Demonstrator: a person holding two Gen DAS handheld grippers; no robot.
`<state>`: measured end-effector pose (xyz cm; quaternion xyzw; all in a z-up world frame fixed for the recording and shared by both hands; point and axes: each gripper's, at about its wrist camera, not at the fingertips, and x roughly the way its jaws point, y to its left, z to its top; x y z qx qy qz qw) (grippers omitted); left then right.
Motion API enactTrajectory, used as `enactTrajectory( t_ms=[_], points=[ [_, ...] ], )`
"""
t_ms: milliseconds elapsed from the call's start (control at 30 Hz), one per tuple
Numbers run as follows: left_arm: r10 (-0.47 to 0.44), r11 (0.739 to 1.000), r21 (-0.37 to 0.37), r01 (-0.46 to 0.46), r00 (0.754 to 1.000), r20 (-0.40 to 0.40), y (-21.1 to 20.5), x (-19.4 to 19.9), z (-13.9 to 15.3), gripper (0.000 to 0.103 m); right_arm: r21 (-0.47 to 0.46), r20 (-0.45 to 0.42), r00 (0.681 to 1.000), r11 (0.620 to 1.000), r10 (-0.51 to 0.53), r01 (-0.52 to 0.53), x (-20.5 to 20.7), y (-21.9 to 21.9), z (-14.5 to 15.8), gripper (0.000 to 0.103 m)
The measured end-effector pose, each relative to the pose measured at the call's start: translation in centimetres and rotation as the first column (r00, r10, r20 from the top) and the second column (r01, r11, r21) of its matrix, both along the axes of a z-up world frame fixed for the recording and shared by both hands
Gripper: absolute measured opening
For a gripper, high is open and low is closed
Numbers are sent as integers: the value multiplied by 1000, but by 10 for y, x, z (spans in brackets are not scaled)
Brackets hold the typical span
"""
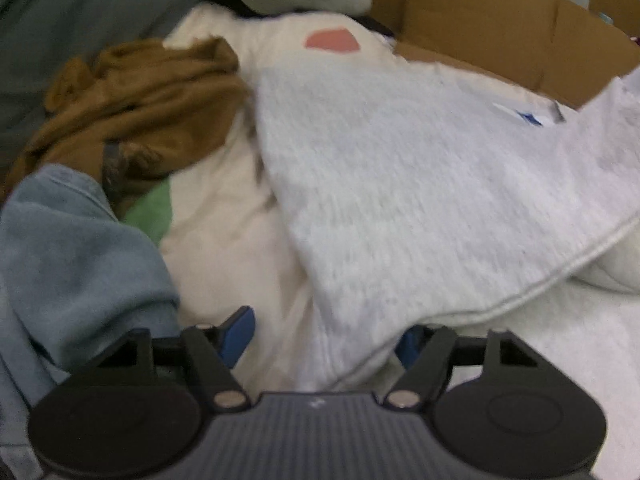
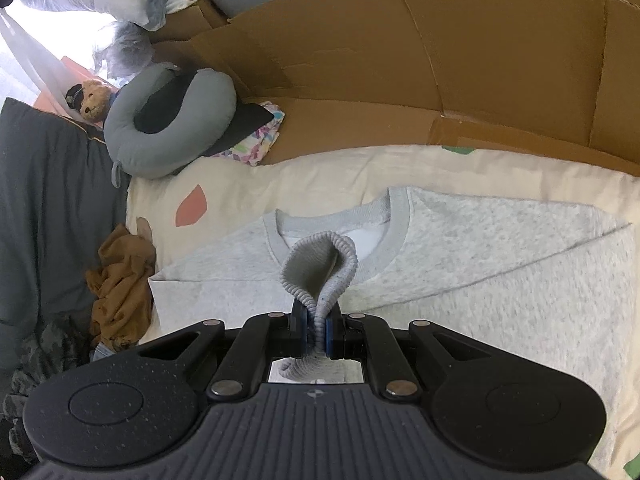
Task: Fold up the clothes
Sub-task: 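Lift the cuff with the right gripper, stretching the sleeve above the sweatshirt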
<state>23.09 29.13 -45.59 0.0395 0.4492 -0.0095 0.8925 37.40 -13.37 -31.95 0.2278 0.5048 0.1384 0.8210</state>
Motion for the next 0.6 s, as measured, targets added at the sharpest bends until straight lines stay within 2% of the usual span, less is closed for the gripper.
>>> enactTrajectory(
  t_ms=[100,167,267,367,467,600],
  points=[
    [-9,999,40,7,999,50,-6,-5,3,58,-6,-10,1000,1000,-4,4,-4,2,-2,7],
    [-32,997,71,26,996,83,-12,-9,6,46,-14,-10,1000,1000,-4,4,-6,3,-2,7],
    [-65,991,123,49,989,131,-19,-16,8,35,-21,-3,1000,1000,-2,2,-8,4,-2,7],
    [-71,986,163,45,986,152,-20,-20,11,22,-27,-1,1000,1000,-3,3,-11,5,-3,7],
    [-71,982,184,41,985,157,-15,-19,11,15,-24,2,1000,1000,0,0,-13,6,-2,7],
    [-89,967,248,50,985,150,-11,-16,11,15,-5,5,1000,1000,15,-15,-14,10,1,7]
  ],
)
